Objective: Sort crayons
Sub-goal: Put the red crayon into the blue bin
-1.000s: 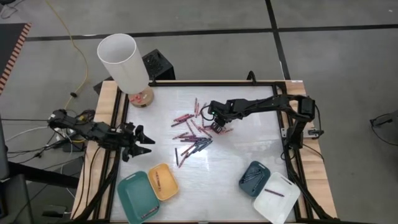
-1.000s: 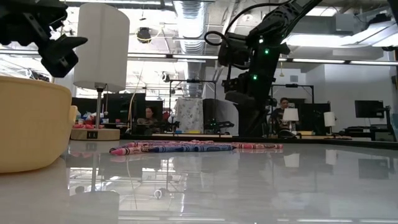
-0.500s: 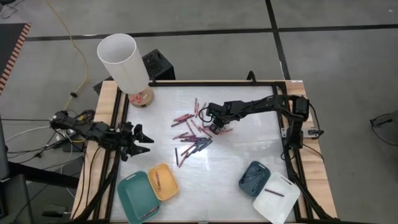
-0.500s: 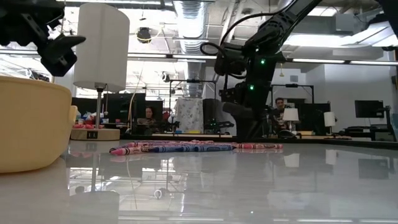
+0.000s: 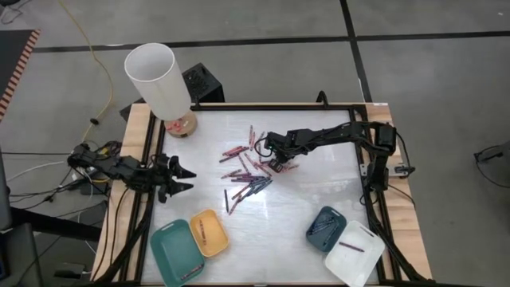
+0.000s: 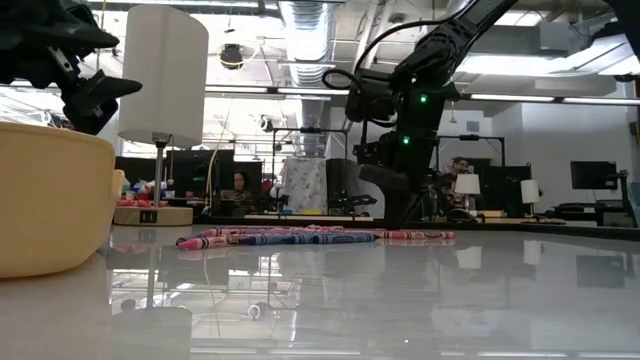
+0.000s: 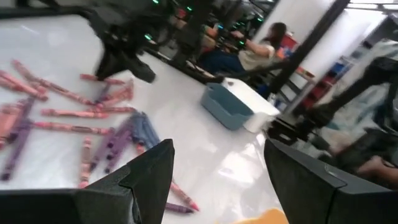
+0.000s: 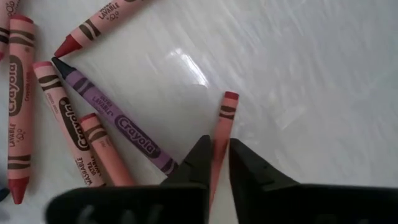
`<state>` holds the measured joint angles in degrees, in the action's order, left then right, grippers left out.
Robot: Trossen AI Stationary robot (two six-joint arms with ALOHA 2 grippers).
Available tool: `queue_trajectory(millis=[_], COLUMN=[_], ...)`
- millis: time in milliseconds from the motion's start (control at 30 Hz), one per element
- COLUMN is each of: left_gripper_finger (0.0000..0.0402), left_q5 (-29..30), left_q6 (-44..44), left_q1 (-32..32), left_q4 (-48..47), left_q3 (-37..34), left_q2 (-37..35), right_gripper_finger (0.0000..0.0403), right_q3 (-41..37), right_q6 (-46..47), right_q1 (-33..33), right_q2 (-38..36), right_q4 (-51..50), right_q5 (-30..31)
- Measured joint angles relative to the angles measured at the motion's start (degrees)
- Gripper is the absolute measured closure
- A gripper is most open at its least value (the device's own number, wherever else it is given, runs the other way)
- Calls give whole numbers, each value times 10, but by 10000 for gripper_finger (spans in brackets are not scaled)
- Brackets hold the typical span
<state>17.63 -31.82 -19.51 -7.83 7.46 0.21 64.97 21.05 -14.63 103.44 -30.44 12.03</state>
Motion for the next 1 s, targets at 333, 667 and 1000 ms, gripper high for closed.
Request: queue_trajectory(millis=[333,667,1000], left_gripper_finger=[162,162,162], left_q5=[126,123,121], left_q6=[1,1,-32], left_q1=[0,0,0], left_q4=[-10,-59,-118], left_q3=[0,0,0], left_q2=[0,0,0], right_gripper_finger=[398,401,401], right_q3=[0,0,0], right_q6=[1,0,-1], right_q1=[7,20,82], right_q2=[-2,-48,-114], right_q4=[1,18,99], right_q5=[14,22,32])
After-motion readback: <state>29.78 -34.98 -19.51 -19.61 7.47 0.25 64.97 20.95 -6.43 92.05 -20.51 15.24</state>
